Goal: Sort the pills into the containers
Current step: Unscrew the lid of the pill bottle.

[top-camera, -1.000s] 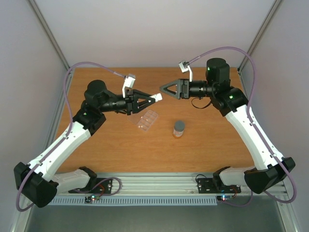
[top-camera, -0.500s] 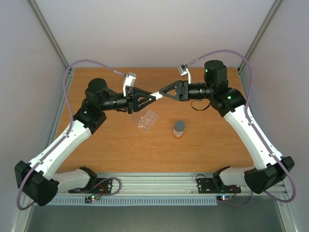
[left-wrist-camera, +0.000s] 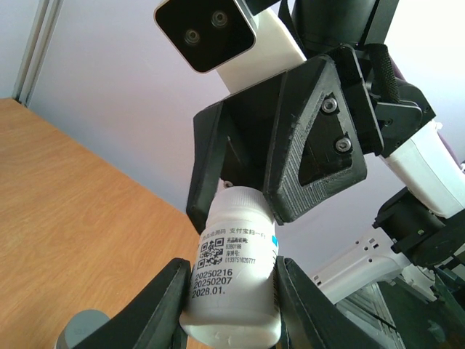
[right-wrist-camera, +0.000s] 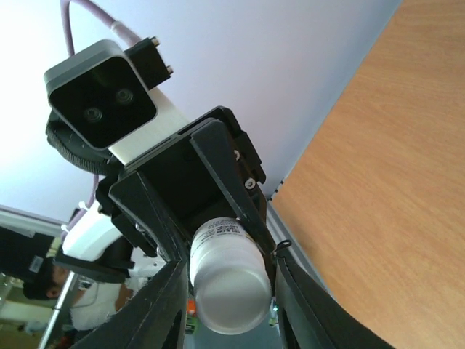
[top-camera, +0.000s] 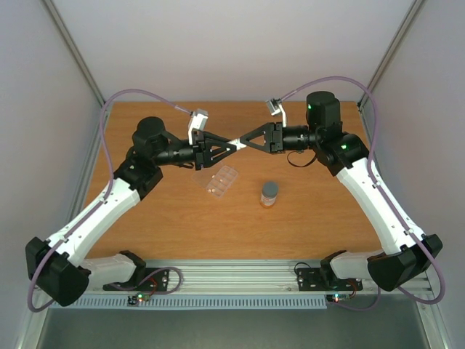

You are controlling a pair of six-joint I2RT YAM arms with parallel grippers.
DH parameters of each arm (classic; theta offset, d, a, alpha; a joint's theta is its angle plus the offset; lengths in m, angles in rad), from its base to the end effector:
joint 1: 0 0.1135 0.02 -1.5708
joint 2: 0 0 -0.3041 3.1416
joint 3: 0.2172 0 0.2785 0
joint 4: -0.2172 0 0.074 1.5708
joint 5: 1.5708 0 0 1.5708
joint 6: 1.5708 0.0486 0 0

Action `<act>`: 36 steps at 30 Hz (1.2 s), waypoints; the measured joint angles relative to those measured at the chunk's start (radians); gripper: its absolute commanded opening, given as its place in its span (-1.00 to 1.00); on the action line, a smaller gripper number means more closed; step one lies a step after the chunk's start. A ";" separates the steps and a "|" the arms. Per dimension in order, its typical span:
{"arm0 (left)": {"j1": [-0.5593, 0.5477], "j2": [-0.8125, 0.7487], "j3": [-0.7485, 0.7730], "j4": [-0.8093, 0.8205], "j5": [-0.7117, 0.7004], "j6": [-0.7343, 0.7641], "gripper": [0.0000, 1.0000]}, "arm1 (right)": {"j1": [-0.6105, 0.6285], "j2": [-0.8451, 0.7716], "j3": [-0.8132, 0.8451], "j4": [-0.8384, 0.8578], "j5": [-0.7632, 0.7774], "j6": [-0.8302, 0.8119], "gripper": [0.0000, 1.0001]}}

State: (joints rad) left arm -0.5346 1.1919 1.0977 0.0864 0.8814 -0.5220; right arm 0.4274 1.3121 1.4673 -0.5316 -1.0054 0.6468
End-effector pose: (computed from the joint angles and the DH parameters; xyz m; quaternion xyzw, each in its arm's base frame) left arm 0.2294 -0.1794 0.4294 0.3045 0.6401 -0.5826 0.3976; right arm 0.2511 0.1595 0.4720 -0.1900 0.7499 0.5944 0.2195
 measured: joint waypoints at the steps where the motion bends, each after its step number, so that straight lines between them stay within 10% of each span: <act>1: 0.000 0.002 0.000 0.000 0.000 0.000 -0.99 | 0.000 0.000 0.000 0.000 -0.002 0.002 -0.52; 15: 0.002 0.032 0.000 0.051 0.013 -0.038 -1.00 | -0.004 0.016 0.041 -0.057 0.011 -0.082 -0.97; 32: 0.005 0.140 0.021 0.346 0.200 -0.428 -0.99 | 0.005 -0.126 -0.019 -0.024 0.157 -0.587 -0.95; 36: 0.006 0.141 0.021 0.347 0.204 -0.443 -0.99 | 0.007 -0.124 -0.021 -0.015 0.159 -0.620 -0.53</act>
State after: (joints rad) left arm -0.5285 1.3327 1.1191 0.4332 1.0859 -0.9649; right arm 0.4343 1.1877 1.4460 -0.5468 -0.8463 0.0269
